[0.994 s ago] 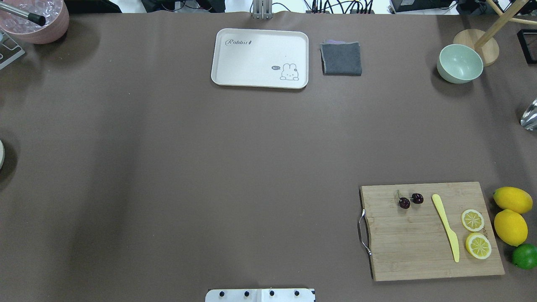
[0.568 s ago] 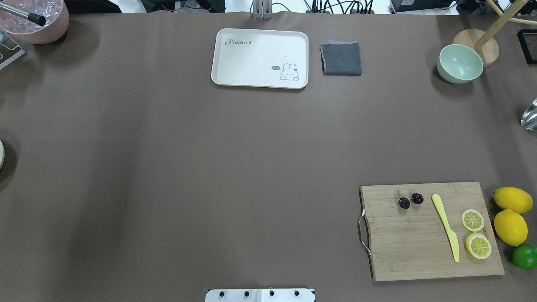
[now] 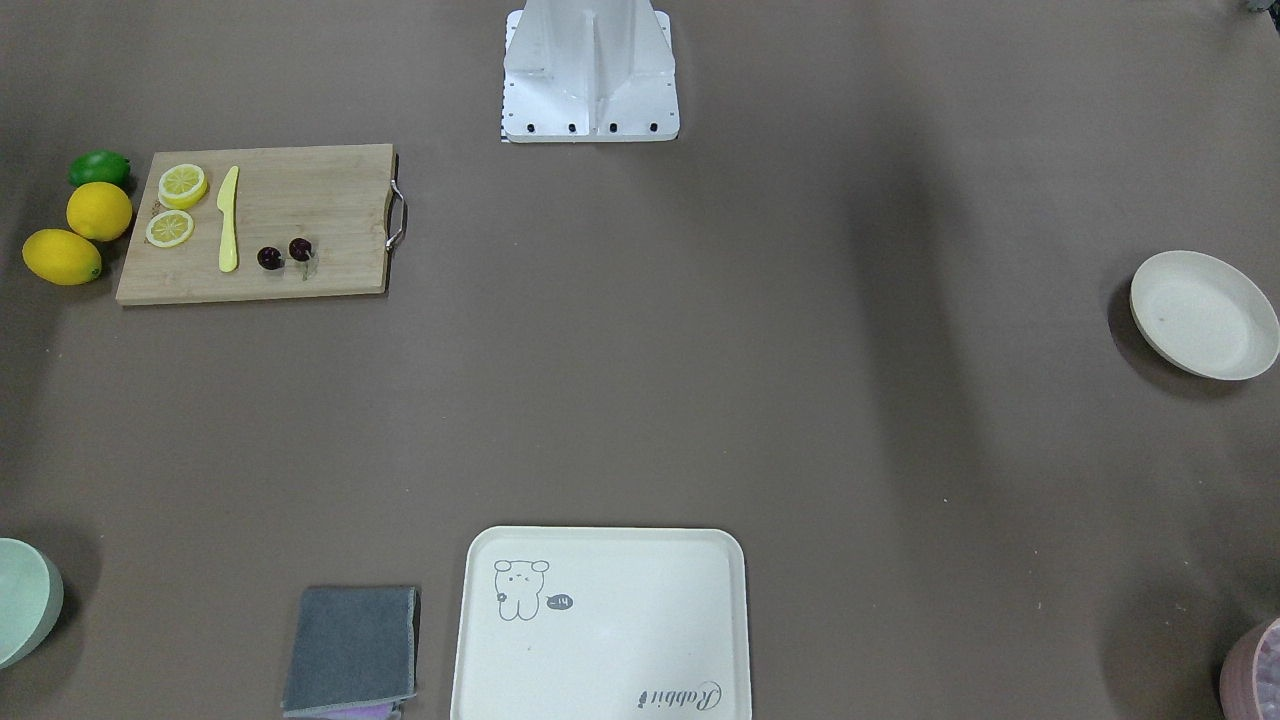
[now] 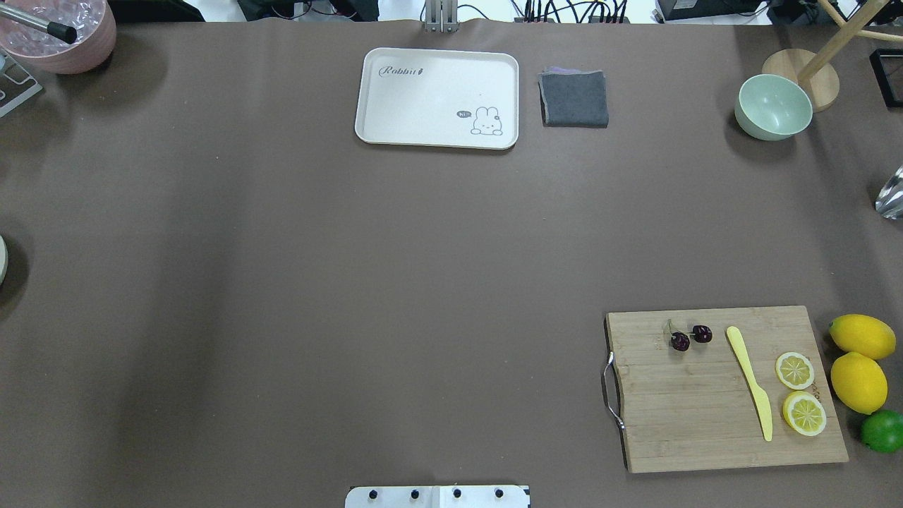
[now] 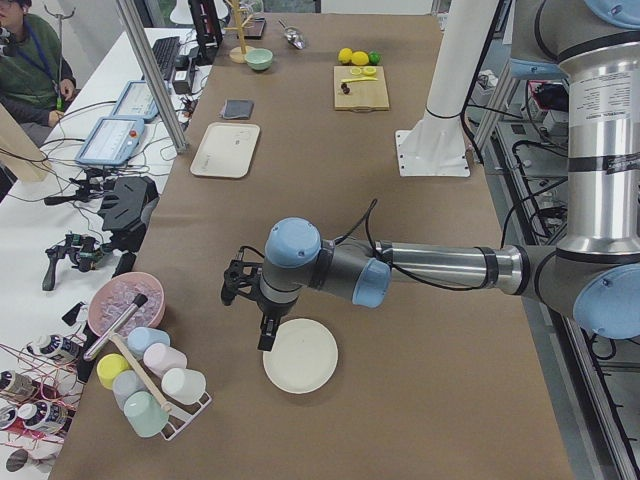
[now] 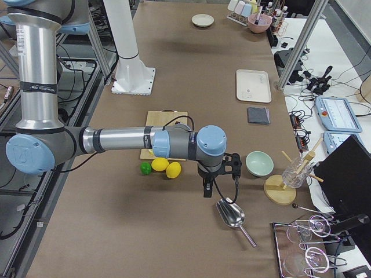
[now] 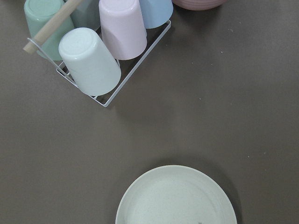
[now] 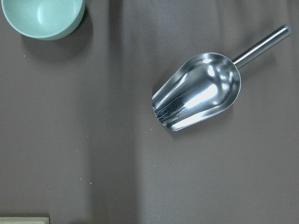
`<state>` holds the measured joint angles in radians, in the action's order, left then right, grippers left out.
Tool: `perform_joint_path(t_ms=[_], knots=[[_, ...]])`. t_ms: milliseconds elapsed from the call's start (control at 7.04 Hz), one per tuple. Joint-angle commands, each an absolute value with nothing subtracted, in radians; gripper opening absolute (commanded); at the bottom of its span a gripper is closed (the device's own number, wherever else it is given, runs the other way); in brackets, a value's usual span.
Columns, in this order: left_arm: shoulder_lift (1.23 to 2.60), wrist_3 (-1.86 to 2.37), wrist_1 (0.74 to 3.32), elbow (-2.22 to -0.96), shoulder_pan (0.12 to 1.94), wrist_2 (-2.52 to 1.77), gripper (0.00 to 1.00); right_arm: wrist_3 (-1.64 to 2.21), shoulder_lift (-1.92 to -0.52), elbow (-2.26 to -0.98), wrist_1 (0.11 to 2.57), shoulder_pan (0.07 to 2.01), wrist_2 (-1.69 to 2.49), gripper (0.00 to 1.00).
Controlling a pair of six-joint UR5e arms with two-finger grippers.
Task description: Place red cherry on plate
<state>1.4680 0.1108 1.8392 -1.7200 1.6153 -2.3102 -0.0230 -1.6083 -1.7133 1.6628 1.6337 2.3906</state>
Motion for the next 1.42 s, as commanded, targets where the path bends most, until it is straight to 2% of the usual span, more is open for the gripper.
perform_joint_path(t_ms=[0,1278], knots=[[1.467,0.112,1.839,-1.721,1.615,-2.31,0.98,-0.023,-1.608,-1.713,1.663,1.634,2.39,1.0],[1.437,0.11,1.842,-1.726,1.614,-2.324,0.98,-0.021,-1.603,-1.718,1.663,1.634,2.395,1.0]])
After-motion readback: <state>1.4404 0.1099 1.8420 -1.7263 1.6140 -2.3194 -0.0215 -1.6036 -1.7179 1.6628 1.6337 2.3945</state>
